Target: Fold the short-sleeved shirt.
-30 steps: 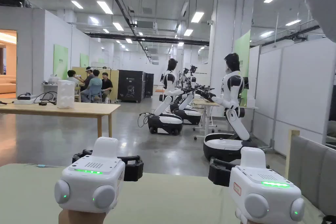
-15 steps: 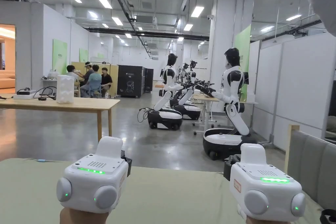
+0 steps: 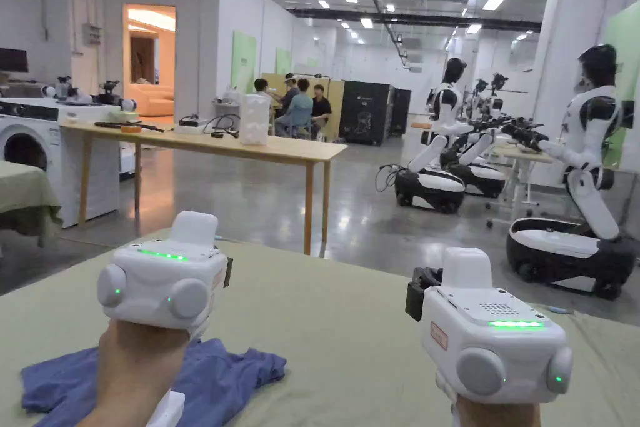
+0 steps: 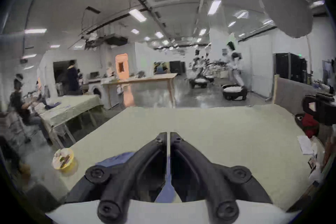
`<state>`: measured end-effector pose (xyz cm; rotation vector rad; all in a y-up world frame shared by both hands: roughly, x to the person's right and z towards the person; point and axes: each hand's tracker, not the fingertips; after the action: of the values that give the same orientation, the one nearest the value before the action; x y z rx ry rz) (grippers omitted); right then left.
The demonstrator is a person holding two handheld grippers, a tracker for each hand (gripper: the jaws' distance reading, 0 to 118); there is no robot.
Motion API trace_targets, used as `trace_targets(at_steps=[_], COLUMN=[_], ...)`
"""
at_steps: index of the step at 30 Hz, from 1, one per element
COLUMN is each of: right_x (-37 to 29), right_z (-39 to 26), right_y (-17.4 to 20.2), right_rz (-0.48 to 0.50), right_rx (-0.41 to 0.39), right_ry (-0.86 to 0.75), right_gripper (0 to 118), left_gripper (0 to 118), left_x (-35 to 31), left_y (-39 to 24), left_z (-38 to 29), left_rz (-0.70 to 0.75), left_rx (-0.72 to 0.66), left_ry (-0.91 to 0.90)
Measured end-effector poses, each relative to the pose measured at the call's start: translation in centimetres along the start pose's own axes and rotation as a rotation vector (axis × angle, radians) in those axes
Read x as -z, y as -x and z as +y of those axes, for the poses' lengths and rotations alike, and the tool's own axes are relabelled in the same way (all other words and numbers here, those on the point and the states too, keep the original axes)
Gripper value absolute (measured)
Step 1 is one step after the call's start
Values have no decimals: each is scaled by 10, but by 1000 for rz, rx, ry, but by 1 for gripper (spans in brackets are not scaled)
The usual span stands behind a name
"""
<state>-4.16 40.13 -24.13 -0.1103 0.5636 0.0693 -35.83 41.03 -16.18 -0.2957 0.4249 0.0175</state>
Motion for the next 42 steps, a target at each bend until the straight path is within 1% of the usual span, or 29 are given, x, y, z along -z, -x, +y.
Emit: trace_targets(at_steps=[2,5,6,8,10,11,12,13,14,15,16,17,20,21,26,27,29,30,31,32,33,34,35,37,38,39,40,42], right_x=[11,28,32,31,38,40,39,44,48,53,57,63,78,81,93,94,94,94,94,94,94,94,93,87,83,79,74,67], right_z=[-5,-15,-17,-20,-27,-31,-33,-37,-42,-46,-52,-58,-76,-82,-113,-117,-128,-131,-134,-138,-141,-144,-146,-147,-148,-148,-148,-147], right_y=[28,51,54,62,64,63,62,60,56,53,50,44,30,26,3,-1,-12,-16,-20,-24,-27,-30,-33,-36,-39,-42,-45,-54], right_rz=[74,129,139,159,168,168,167,166,165,158,148,138,112,104,67,60,45,37,32,26,22,17,14,10,8,8,6,-5], right_rx=[1,16,19,18,9,6,4,0,-6,-14,-23,-27,-32,-33,-26,-23,-16,-13,-6,2,8,20,36,59,70,80,89,100], right_ry=[10,22,28,43,58,66,73,84,96,108,117,129,172,186,273,283,304,310,316,322,325,327,330,331,329,328,324,316], right_gripper=[11,11,11,11,11,11,11,11,11,11,11,11,11,11,11,11,11,11,11,11,11,11,11,11,11,11,11,11], left_gripper=[1,1,1,1,2,4,16,65,111,117,117,118,118,118,116,114,98,93,91,91,88,77,63,5,5,5,5,5], left_x=[14,29,35,59,83,98,109,131,149,157,183,208,267,251,322,331,335,339,339,335,337,337,335,333,336,337,335,318], left_y=[35,59,63,70,66,63,59,56,52,47,45,41,28,17,-6,-10,-14,-15,-18,-17,-14,-12,-8,-1,0,-3,-12,-29], left_z=[-13,-38,-44,-60,-76,-85,-91,-99,-108,-121,-120,-138,-159,-153,-178,-181,-188,-194,-200,-197,-195,-193,-189,-181,-178,-174,-164,-146], left_rz=[20,43,42,-30,-54,-69,-57,-51,-53,-63,-57,-66,-80,-85,-114,-116,-111,-93,-72,-110,-112,-114,-101,-43,-92,-95,-94,-189], left_rx=[-75,-88,-92,-142,-176,-179,-159,-138,-119,-66,-104,-99,-91,-87,-100,-98,-89,-69,-32,-35,-31,-34,-41,-91,-146,-157,-132,-217], left_ry=[109,182,205,297,359,380,388,410,454,540,469,527,553,564,637,639,627,671,710,654,647,653,631,586,606,634,600,511])
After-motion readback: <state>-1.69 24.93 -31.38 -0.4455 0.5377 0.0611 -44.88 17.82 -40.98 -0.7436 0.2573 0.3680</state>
